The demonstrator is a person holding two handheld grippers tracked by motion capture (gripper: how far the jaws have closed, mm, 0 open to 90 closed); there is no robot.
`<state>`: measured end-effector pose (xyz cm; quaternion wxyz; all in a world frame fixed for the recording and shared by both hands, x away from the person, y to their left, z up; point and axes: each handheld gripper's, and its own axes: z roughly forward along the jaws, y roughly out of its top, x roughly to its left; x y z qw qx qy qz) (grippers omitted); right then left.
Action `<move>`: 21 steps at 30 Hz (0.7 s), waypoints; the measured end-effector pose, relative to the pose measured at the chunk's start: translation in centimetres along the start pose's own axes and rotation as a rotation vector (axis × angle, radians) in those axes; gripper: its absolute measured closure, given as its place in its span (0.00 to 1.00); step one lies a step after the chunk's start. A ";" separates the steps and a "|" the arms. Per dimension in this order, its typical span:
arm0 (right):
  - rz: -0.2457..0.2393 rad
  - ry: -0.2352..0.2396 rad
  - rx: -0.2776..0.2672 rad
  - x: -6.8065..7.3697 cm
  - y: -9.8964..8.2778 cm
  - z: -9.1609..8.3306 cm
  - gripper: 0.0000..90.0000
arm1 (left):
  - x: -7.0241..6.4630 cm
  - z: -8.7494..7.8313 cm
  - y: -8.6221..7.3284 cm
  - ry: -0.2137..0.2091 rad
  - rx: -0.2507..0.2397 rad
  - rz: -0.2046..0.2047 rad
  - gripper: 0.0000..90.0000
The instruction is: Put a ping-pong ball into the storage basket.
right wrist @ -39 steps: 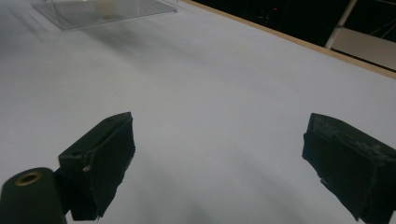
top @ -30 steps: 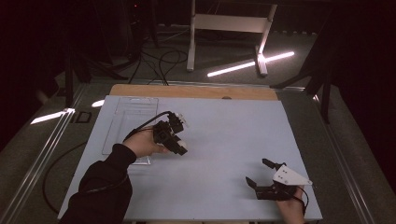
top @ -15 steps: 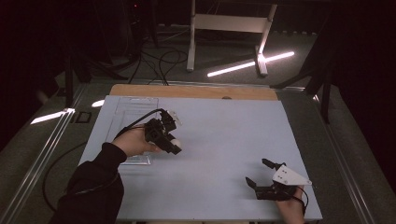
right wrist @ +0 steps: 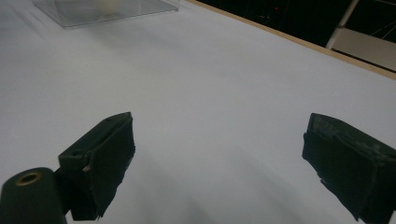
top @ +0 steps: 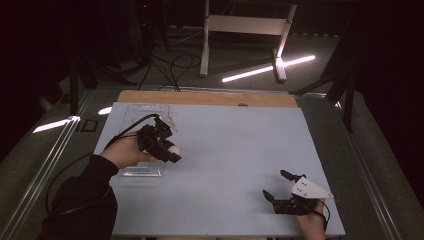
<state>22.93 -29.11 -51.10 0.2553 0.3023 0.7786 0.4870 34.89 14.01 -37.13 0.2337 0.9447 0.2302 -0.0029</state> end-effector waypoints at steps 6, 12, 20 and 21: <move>-0.002 0.001 -0.001 0.0 0.0 0.1 0.10 | 0.8 -1.0 -1.6 0.018 -0.007 -0.021 0.58; 0.000 0.004 0.004 0.1 0.0 0.1 0.10 | 1.3 -1.7 -2.7 0.032 -0.015 -0.047 0.58; -0.001 0.003 0.005 0.1 0.0 0.1 0.10 | 2.3 -2.2 -4.8 0.059 -0.012 -0.087 0.58; 0.000 0.003 0.006 0.1 0.0 0.1 0.10 | 2.3 -2.2 -5.0 0.059 -0.012 -0.091 0.58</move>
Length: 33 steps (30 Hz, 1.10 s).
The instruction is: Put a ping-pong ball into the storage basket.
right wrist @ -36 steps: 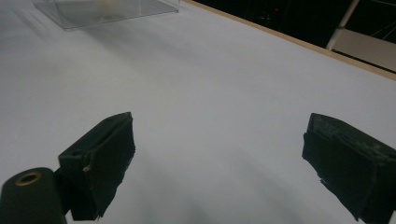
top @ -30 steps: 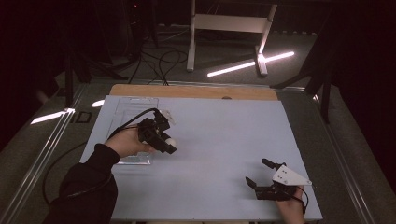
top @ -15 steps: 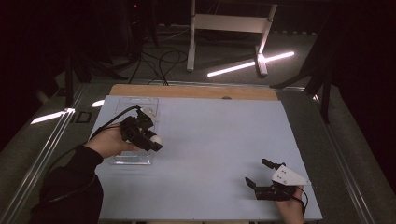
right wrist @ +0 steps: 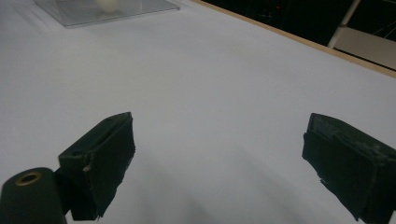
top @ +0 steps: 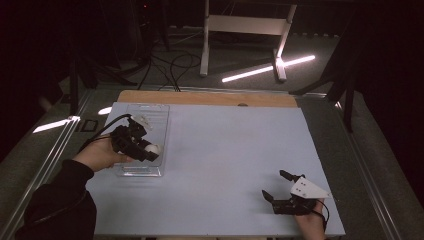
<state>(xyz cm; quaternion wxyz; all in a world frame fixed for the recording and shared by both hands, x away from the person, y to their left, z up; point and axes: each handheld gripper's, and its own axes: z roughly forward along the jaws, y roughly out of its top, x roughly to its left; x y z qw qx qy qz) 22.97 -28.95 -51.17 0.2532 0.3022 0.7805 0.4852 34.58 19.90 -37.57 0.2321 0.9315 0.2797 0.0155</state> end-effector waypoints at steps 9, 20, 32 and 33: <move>0.012 -0.006 0.005 -0.2 -0.2 -0.1 0.10 | 1.3 -0.8 -2.1 0.037 0.007 -0.038 0.58; -0.005 0.002 0.008 0.1 -0.1 0.2 0.10 | 2.5 -1.8 -3.9 0.078 0.003 -0.073 0.58; -0.004 0.008 0.010 0.2 0.0 0.3 0.10 | 4.4 -3.0 -5.4 0.113 -0.038 -0.099 0.58; -0.002 0.007 0.011 0.2 -0.1 0.3 0.10 | 4.6 -2.9 -5.5 0.116 -0.039 -0.097 0.58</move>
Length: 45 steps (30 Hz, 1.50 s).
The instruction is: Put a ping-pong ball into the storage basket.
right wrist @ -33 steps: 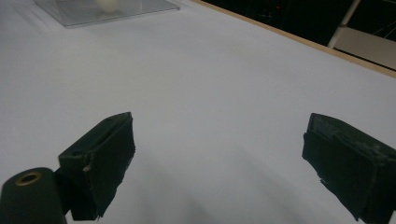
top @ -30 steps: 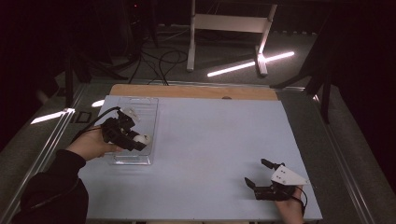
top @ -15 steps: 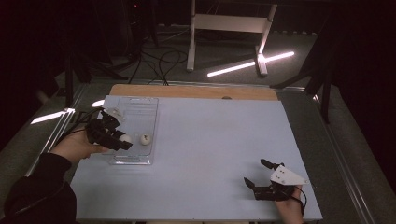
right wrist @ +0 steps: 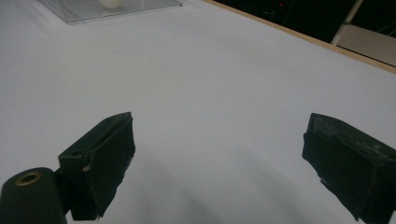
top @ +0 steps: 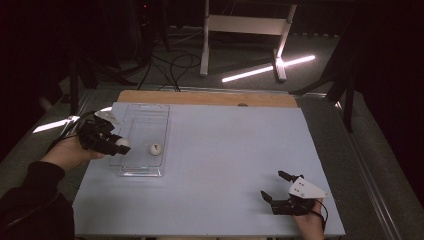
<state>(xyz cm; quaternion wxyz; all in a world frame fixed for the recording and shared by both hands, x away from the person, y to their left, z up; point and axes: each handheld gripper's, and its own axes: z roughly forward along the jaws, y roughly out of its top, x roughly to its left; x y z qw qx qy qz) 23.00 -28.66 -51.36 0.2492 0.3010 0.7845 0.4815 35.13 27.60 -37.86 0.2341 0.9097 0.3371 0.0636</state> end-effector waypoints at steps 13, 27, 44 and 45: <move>0.008 0.002 0.007 0.0 -0.1 0.1 0.10 | 0.3 1.4 -1.0 0.075 0.029 0.069 0.58; 0.004 -0.004 0.010 0.0 -0.1 0.1 0.10 | 0.5 2.6 -0.9 0.051 0.094 0.053 0.58; 0.006 -0.005 0.011 -0.1 -0.1 0.1 0.10 | 0.7 3.9 -1.1 0.057 0.167 0.021 0.58; 0.006 -0.006 0.011 -0.1 -0.1 0.1 0.10 | 0.8 4.0 -1.1 0.055 0.174 0.012 0.58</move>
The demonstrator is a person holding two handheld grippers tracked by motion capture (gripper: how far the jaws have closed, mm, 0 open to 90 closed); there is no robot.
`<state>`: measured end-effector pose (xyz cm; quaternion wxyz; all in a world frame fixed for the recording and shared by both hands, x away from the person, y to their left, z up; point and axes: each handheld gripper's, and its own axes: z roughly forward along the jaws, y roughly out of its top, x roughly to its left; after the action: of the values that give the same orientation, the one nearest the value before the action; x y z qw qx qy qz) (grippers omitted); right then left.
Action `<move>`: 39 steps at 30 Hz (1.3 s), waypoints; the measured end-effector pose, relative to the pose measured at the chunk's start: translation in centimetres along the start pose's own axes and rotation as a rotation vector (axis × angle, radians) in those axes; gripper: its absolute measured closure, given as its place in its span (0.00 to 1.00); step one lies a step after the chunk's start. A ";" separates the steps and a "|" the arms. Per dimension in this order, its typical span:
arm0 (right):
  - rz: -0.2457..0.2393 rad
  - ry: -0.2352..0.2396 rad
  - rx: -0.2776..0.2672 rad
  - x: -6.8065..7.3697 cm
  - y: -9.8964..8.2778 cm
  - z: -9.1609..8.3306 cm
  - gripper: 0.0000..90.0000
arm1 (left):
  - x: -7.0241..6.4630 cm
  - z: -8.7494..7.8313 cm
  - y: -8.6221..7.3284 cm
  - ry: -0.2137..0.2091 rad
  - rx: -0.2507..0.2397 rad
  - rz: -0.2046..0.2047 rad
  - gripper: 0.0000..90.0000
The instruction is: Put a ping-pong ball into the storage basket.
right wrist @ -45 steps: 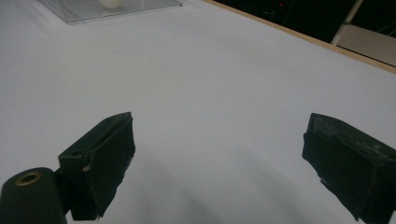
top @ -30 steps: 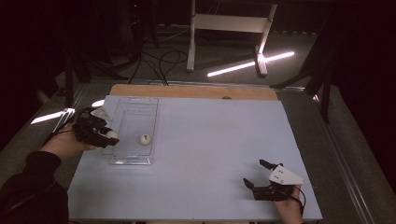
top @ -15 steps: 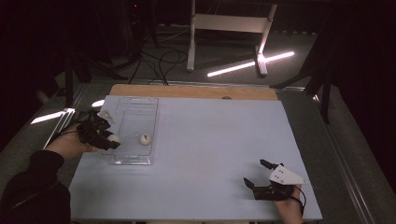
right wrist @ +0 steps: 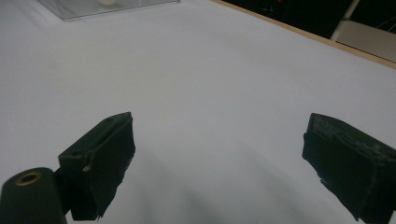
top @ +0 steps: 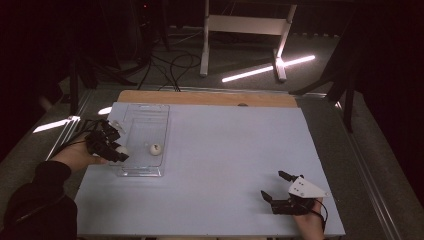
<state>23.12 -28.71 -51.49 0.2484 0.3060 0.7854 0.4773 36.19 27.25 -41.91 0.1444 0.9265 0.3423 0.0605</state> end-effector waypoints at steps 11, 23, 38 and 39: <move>-0.002 0.001 -0.002 0.0 0.0 -0.1 0.10 | 0.0 0.8 0.4 0.000 0.038 -0.031 0.57; -0.003 0.002 -0.001 -0.1 0.0 -0.1 0.10 | -0.2 1.9 0.9 -0.022 0.050 -0.025 0.56; -0.004 -0.002 -0.001 -0.1 0.0 -0.2 0.10 | -0.6 1.2 1.9 -0.002 0.016 -0.071 0.24; -0.004 -0.001 -0.002 -0.1 0.0 -0.2 0.10 | -0.6 1.2 2.0 -0.004 0.017 -0.071 0.23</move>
<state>23.07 -28.84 -51.39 0.2499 0.3046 0.7855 0.4773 37.23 25.16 -42.43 0.1394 0.9150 0.3752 0.0507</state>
